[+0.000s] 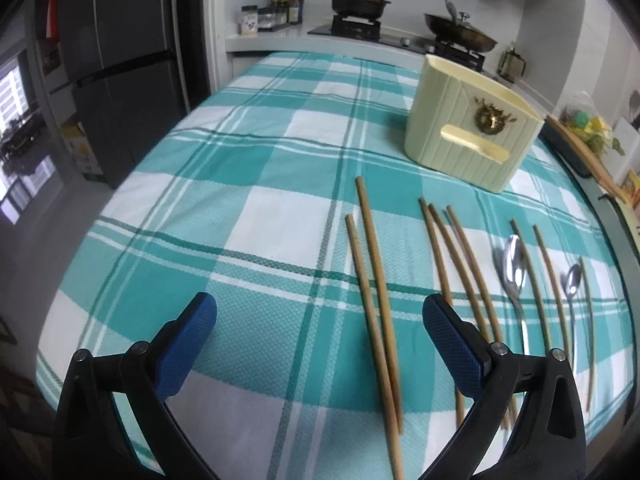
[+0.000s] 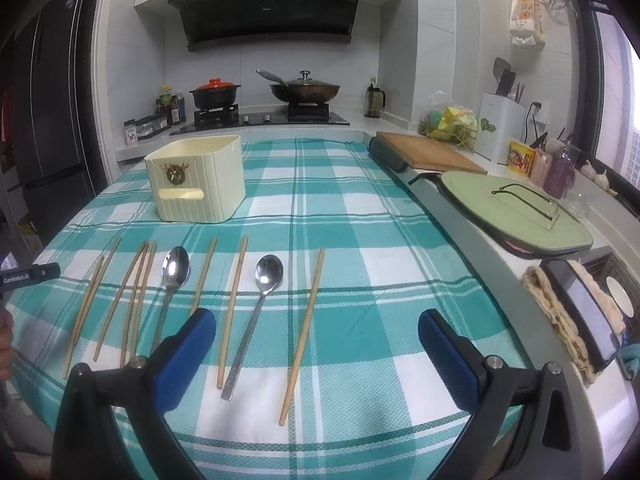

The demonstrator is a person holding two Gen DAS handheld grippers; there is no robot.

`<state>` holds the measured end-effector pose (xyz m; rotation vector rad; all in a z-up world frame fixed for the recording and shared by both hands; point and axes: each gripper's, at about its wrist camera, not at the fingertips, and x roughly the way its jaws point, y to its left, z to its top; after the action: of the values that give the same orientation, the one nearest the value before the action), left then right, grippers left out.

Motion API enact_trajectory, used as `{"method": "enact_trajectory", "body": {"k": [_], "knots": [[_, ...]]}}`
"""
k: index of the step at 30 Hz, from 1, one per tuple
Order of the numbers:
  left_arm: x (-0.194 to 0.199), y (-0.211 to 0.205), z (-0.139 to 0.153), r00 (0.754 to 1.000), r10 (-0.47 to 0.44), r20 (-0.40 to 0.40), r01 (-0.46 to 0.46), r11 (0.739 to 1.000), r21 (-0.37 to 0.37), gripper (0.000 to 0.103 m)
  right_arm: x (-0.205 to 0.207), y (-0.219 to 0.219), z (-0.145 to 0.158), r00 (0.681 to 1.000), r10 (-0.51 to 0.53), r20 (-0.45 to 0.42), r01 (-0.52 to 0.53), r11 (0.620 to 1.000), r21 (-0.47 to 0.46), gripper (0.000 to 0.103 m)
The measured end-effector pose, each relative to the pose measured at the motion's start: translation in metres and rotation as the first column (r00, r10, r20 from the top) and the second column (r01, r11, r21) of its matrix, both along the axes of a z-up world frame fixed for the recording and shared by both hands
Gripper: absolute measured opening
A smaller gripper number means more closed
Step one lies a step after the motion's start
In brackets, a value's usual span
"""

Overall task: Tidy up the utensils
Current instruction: 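Lower both tools toward the row of chopsticks and spoons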

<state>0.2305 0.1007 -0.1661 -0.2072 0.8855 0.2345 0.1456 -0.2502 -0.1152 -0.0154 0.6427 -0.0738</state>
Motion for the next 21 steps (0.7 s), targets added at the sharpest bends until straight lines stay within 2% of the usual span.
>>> {"method": "enact_trajectory", "body": {"k": [5, 11, 15, 21], "knots": [[0.022, 0.001, -0.025, 0.998, 0.025, -0.064, -0.023, 0.999, 0.039, 0.102, 0.002, 0.003, -0.007, 1.0, 0.012, -0.022, -0.013, 1.0, -0.016, 0.103], [0.034, 0.003, -0.042, 0.994, 0.041, -0.098, -0.032, 0.995, 0.091, 0.102, 0.005, 0.0, -0.012, 0.999, 0.006, -0.045, -0.006, 1.0, -0.006, 0.103], [0.034, 0.009, -0.049, 0.991, 0.053, -0.123, -0.044, 0.997, 0.069, 0.103, 0.008, 0.0, -0.015, 0.998, 0.016, -0.055, -0.016, 1.0, -0.005, 0.103], [0.035, 0.013, -0.049, 0.988, 0.012, -0.152, -0.001, 0.997, 0.073, 0.103, 0.017, -0.006, -0.019, 0.997, 0.015, -0.079, -0.016, 1.0, -0.003, 0.103]]}}
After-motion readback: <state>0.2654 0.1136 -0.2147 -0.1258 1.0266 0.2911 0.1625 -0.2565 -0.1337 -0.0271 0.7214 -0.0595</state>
